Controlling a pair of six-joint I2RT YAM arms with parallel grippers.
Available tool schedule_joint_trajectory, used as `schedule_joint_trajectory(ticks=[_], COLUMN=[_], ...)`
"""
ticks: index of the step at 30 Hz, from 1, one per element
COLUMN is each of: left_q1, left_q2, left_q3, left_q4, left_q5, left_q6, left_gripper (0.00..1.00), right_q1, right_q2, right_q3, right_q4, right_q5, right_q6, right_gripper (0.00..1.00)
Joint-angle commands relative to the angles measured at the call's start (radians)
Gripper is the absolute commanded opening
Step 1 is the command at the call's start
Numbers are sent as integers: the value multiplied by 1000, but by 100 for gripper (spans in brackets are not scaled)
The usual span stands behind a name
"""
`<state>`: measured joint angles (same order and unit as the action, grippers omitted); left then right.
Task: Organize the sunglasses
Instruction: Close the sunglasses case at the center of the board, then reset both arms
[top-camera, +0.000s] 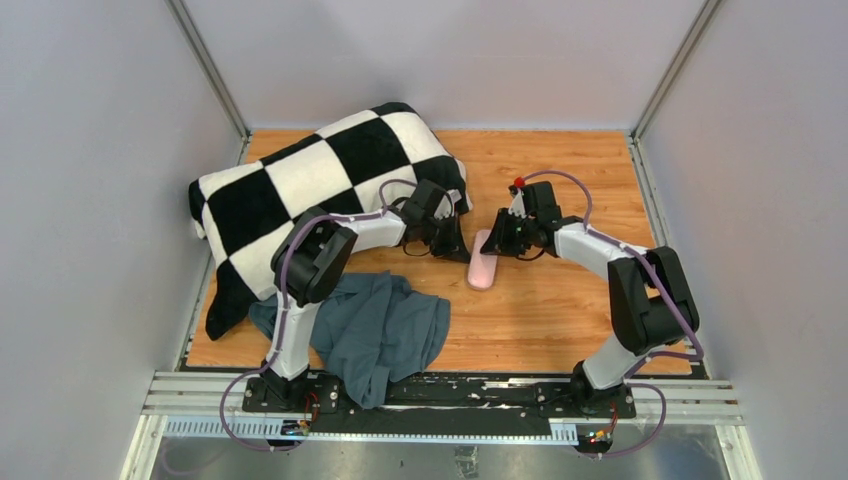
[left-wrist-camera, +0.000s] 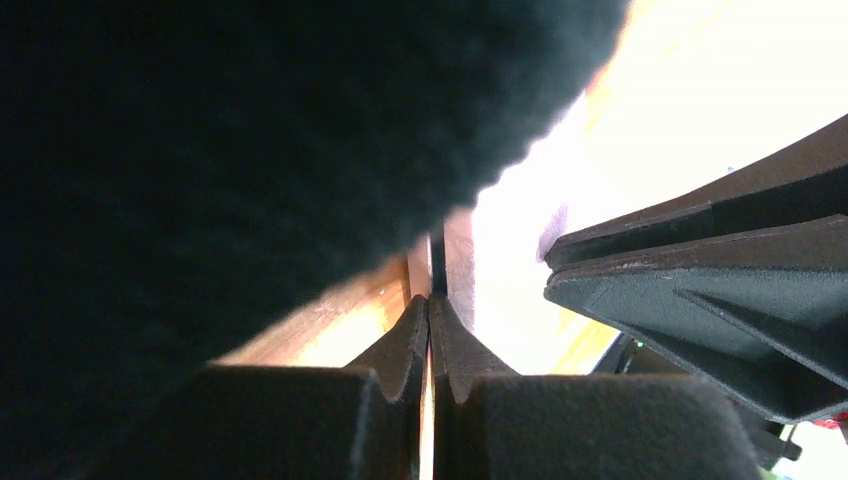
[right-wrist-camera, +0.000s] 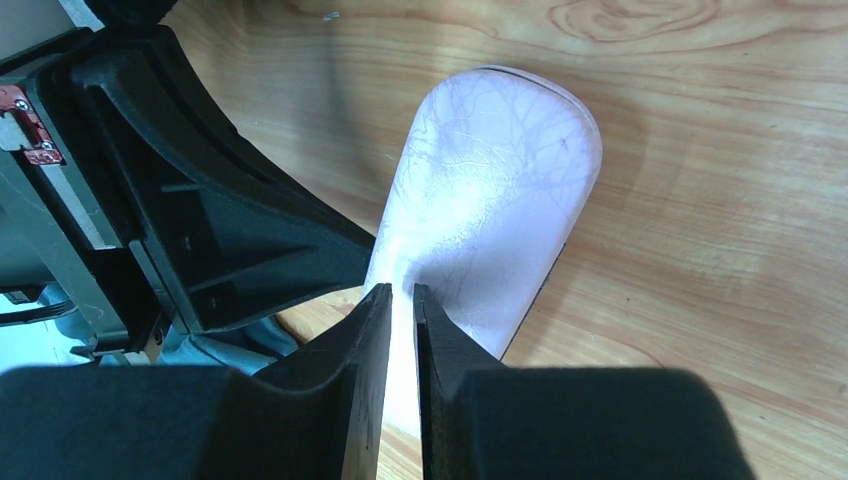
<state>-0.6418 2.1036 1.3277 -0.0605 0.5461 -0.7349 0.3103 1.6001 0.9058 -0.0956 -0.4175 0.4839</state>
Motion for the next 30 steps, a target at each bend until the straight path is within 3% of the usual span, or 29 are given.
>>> schedule_joint_trajectory(ticks=[1, 17, 21, 25, 30], left_q1=[8, -11, -16, -15, -16], left_q2=[-65, -248, -294, -347, -468], left_q3=[13, -20, -44, -72, -98], left_q4=[-125, -231, -245, -250, -312], left_q5=[-57, -94, -100, -104, -157], left_q6=[68, 217, 231, 240, 281], left_gripper=[7, 46, 48, 48, 48], right_q1=[14, 18, 24, 27, 25], right_q2=[69, 69, 39, -51, -228], right_q3=[-14, 18, 31, 39, 65], right_q4=[-64, -122, -141, -179, -309], right_q5=[58, 118, 115, 123, 241], right_q6=[-19, -56, -60, -65, -108], right_gripper=[20, 22, 24, 35, 53])
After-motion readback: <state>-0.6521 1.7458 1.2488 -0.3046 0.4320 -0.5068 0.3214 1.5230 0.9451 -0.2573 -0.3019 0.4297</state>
